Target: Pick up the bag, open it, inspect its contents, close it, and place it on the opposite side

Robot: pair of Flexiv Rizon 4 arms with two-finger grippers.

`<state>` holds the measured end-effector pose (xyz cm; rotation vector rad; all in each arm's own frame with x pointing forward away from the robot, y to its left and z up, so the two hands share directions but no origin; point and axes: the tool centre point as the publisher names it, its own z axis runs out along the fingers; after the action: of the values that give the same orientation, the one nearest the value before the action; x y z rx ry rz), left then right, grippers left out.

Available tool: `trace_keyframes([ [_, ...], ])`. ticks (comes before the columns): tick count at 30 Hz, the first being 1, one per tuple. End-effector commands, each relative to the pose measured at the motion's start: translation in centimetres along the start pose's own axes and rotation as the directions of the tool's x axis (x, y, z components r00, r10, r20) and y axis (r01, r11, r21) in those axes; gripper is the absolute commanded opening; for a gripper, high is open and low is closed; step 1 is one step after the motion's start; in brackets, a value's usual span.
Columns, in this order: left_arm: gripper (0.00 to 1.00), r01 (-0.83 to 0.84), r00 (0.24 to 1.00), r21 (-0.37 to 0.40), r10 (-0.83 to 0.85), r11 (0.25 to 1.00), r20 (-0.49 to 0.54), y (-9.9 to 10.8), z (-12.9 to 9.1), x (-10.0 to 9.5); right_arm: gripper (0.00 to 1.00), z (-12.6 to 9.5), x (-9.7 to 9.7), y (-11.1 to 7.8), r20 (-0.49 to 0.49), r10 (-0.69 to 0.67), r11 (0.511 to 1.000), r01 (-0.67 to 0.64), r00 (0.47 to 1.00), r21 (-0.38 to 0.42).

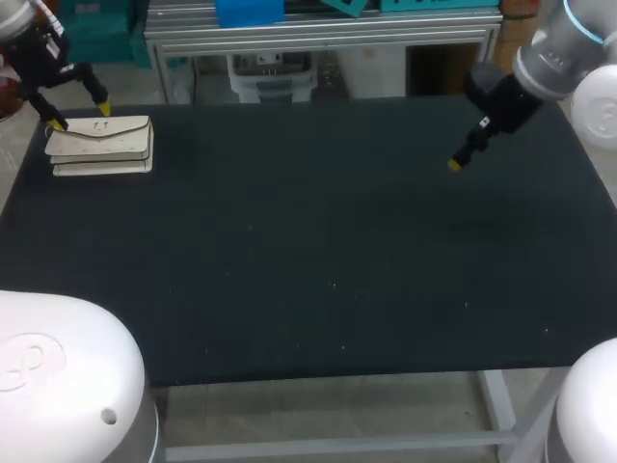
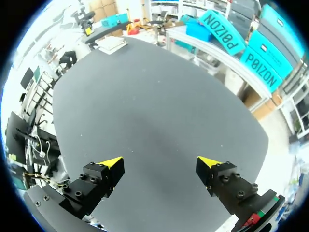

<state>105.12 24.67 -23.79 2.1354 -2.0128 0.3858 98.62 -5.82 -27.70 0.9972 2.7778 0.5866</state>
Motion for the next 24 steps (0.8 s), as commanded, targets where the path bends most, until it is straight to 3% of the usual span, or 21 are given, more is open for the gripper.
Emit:
trace_keyframes([
  [1, 1.00, 0.025, 0.999, -0.019, -0.026, 1.000, -0.037, -1.9, 0.5, -2.7, 1.00, 2.4, 0.2, -1.0, -0.026, -0.112, 0.990, 0.109, 0.993, -0.095],
  [8, 1.00, 0.088, 0.994, -0.026, -0.089, 0.996, -0.069, -4.6, 1.3, -6.2, 1.00, 4.7, 0.9, -1.7, -0.029, -0.251, 0.956, 0.243, 0.967, -0.167],
  [18, 1.00, 0.144, 0.978, -0.066, -0.152, 0.987, -0.145, -7.1, 3.1, -9.7, 1.00, 5.9, 2.0, -1.5, -0.017, -0.433, 0.874, 0.416, 0.901, -0.251],
  [24, 1.00, 0.165, 0.975, -0.084, -0.175, 0.983, -0.137, -7.2, 3.7, -10.3, 1.00, 6.8, 2.4, -0.9, -0.152, -0.514, 0.840, 0.459, 0.844, -0.291],
])
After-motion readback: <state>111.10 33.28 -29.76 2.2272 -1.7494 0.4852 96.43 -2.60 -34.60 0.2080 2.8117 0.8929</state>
